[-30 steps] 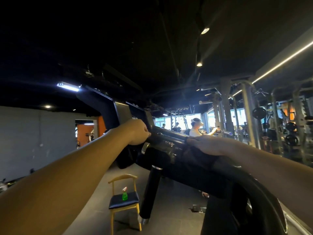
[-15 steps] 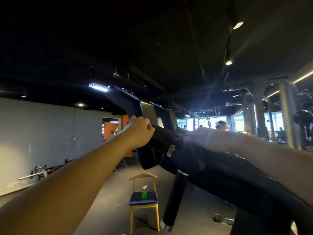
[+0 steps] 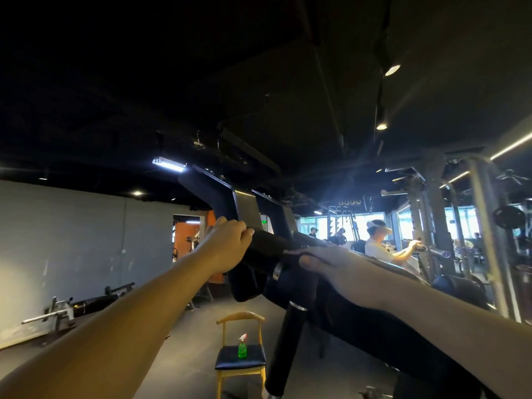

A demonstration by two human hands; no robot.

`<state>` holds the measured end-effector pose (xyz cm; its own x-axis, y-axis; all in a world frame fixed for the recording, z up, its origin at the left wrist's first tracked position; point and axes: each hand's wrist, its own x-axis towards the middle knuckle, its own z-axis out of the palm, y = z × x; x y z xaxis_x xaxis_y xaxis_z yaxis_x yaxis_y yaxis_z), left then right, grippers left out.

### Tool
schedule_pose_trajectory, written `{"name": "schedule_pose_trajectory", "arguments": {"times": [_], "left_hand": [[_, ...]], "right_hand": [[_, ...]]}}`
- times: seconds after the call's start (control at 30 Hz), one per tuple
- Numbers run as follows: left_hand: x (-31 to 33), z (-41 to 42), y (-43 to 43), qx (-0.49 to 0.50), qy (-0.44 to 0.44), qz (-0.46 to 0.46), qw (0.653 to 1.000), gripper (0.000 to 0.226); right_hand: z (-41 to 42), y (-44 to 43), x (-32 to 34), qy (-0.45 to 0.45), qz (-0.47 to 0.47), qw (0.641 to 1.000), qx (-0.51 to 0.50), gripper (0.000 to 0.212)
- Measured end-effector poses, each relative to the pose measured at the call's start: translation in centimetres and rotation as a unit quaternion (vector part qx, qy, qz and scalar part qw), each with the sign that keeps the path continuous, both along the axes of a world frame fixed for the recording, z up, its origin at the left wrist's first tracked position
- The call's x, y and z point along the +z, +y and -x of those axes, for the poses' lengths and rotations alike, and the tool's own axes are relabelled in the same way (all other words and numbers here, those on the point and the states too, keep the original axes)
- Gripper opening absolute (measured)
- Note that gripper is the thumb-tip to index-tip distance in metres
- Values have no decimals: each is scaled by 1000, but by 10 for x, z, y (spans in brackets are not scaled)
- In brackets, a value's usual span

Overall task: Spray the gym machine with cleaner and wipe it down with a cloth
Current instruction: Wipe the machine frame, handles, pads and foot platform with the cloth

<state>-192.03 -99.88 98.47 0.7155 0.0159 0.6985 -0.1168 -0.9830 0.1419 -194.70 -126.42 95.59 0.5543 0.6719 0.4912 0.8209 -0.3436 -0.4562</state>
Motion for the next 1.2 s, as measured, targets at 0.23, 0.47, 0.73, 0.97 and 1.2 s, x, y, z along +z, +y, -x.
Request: {"name": "schedule_pose_trajectory", "arguments": {"times": [0.23,0.47,0.73,0.97,1.2], "left_hand": [[1,0,4,-19,-20,9,1000,37],[-12,1,33,-107,-108,126,980,12],[-26,3,63,-212,-44,249,944,29],[-5,-13,73,-263,-32,303,915,27],[41,-52,68,-165,-90,305,934,42]], "right_hand": [[-19,17,19,-7,70,992,-108,29],[-14,42,27,-84,76,978,-176,40],[-20,111,48,-68,62,973,-213,49],[-47,111,74,-21,-119,947,-296,49],[-89,119,86,-159,-189,910,-333,35]]}}
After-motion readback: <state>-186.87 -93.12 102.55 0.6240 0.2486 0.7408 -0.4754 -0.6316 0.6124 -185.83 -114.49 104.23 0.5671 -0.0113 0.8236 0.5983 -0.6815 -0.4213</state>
